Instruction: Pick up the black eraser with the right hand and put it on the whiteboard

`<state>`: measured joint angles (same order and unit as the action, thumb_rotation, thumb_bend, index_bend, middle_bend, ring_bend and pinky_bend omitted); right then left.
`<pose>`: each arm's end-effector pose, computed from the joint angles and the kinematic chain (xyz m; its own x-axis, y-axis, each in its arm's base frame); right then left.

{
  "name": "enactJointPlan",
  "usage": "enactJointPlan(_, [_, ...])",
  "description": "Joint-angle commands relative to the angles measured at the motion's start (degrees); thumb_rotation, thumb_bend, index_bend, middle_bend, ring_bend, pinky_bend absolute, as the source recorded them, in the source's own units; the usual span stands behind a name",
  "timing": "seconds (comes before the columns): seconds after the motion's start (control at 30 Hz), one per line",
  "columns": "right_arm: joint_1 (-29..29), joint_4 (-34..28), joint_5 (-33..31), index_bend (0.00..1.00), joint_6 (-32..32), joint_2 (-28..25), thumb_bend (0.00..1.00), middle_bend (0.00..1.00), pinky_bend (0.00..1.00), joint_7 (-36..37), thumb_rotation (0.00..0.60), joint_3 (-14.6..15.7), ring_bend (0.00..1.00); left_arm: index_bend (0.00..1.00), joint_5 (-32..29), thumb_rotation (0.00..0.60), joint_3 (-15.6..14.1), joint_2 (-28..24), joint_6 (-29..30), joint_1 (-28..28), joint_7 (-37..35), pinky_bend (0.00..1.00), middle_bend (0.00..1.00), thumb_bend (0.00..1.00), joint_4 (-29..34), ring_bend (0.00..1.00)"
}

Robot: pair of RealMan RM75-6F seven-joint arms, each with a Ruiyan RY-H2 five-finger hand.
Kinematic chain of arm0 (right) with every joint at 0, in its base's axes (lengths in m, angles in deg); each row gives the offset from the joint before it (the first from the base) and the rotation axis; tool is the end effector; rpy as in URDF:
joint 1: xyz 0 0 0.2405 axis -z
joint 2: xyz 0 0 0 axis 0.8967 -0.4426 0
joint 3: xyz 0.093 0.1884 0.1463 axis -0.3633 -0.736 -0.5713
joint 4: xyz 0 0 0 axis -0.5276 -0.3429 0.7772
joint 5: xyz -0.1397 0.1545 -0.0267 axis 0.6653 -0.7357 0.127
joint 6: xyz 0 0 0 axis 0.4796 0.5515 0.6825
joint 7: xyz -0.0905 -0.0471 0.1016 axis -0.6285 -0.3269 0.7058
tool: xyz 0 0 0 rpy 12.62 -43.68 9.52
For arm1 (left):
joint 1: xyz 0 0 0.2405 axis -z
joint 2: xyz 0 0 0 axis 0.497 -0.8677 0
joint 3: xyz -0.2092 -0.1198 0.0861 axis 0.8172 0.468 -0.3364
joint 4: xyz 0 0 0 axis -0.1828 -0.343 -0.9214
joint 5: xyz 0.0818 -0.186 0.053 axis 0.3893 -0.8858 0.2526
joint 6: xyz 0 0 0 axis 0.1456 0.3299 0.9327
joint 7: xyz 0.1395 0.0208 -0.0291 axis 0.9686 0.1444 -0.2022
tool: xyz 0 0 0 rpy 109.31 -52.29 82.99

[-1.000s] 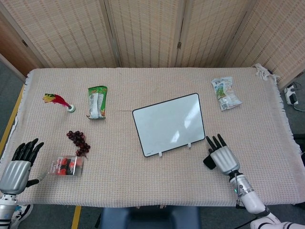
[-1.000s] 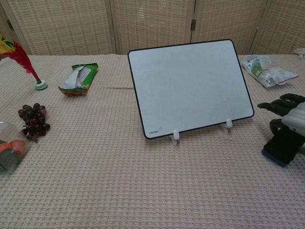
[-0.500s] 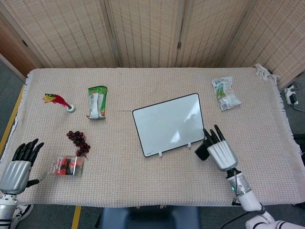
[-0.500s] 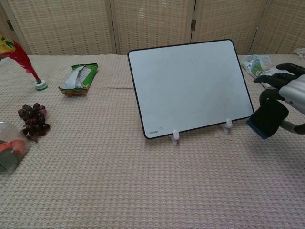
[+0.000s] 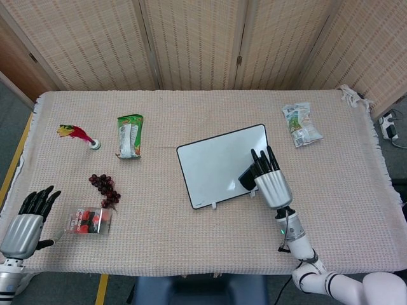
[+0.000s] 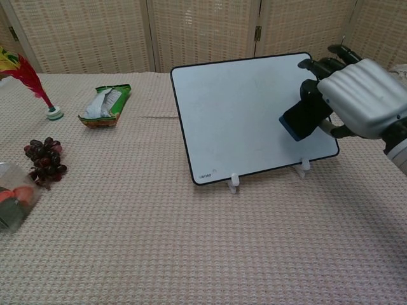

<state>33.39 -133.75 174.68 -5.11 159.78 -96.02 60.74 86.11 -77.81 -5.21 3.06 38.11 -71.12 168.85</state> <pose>-0.1965 -0.3181 -0.0190 0.7195 0.3309 0.6106 -0.5601 -0.2434 0.7919 -0.3109 0.1904 0.1421 0.4476 0.0773 0.8909 0.8923 -0.1043 -0.4393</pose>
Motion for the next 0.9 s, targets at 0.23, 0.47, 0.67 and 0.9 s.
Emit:
enactJointPlan(0.23, [-4.78, 6.66, -3.14, 0.64, -3.03, 5.41, 0.37, 0.12, 0.0, 2.34, 0.6, -3.71, 0.15, 0.0, 0.46, 0.6, -0.4, -0.68, -0.77, 0.35, -1.83, 0.0, 0.0, 0.28, 0.02, 0.0])
enactJointPlan(0.47, [-6.29, 9.85, -3.88, 0.38, -3.82, 7.34, 0.37, 0.04, 0.0, 6.14, 0.6, -3.6, 0.1, 0.0, 0.26, 0.6, -0.5, -0.96, -1.5, 0.65, -2.51, 0.0, 0.0, 0.28, -0.03, 0.0])
enactJointPlan(0.67, [-5.98, 9.33, -2.98, 0.08, -2.32, 6.96, 0.37, 0.0, 0.0, 7.42, 0.6, -2.19, 0.04, 0.0, 0.3, 0.6, -0.55, -0.97, -1.47, 0.66, -2.26, 0.0, 0.0, 0.28, 0.03, 0.0])
enactJointPlan(0.9, [-5.32, 6.63, -2.99, 0.0, -1.72, 5.41, 0.37, 0.0, 0.0, 6.61, 0.6, -1.36, 0.02, 0.0, 0.23, 0.6, -0.57, -0.78, -1.42, 0.64, -1.64, 0.0, 0.0, 0.28, 0.03, 0.0])
